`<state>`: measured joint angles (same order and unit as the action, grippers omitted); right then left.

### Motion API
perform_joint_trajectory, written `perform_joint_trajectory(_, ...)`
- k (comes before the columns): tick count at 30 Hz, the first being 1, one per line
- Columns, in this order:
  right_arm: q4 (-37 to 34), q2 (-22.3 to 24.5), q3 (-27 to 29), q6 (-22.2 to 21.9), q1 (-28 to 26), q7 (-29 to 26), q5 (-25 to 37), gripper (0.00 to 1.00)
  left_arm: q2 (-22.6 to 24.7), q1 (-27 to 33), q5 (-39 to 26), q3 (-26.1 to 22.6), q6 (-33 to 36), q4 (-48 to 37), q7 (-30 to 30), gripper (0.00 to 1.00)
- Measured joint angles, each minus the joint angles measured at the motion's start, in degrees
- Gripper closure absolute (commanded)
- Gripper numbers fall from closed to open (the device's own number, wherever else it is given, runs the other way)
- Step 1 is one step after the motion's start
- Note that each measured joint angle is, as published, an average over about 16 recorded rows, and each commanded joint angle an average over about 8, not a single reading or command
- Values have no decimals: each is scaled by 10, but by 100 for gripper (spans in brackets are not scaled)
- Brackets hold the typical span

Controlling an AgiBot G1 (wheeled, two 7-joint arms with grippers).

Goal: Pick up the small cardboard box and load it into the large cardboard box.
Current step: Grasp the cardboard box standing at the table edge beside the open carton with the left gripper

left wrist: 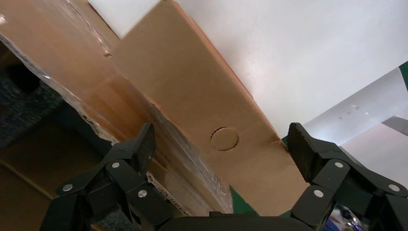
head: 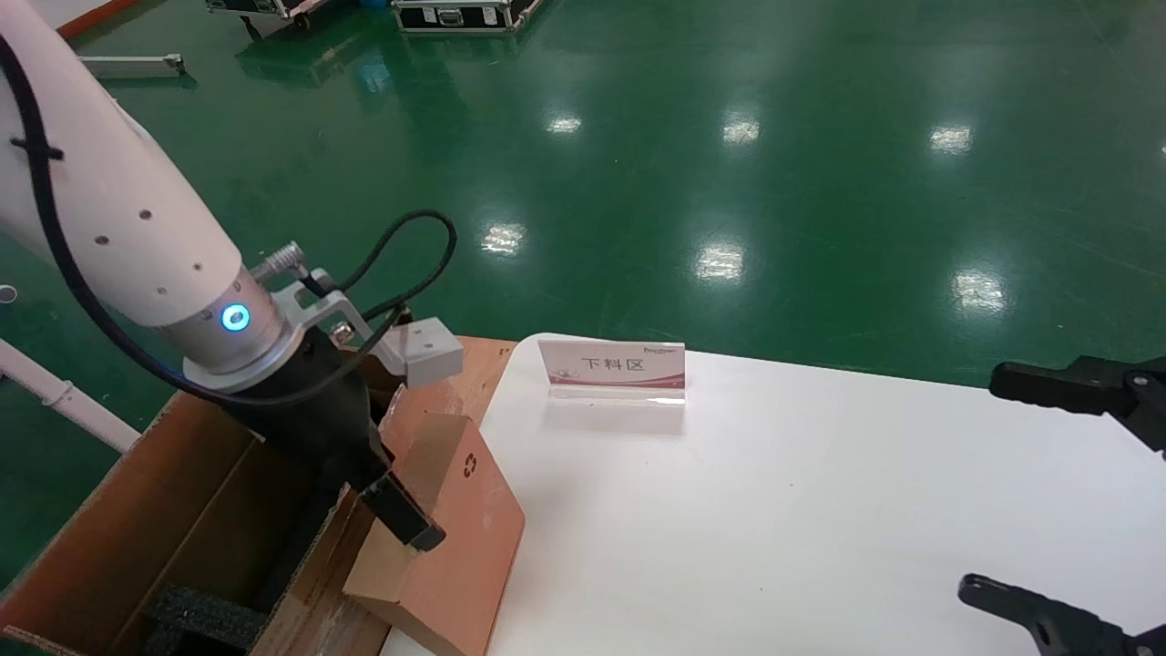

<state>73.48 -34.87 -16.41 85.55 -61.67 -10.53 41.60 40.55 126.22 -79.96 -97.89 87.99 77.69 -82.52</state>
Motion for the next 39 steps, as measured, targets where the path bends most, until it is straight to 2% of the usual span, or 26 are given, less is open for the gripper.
perform_joint_trajectory(11,0,0,0,0,0,0,0,0,2,-12,0,-23,-18,0,-1,0)
perform_joint_trajectory(12,0,0,0,0,0,0,0,13,2,-12,0,-24,-19,0,0,2)
perform_joint_trajectory(19,0,0,0,0,0,0,0,100,3,-14,0,-27,-22,0,1,89)
perform_joint_trajectory(20,0,0,0,0,0,0,0,100,3,-14,0,-26,-22,0,1,100)
perform_joint_trajectory(39,0,0,0,0,0,0,0,100,2,-13,0,-22,-19,0,0,100)
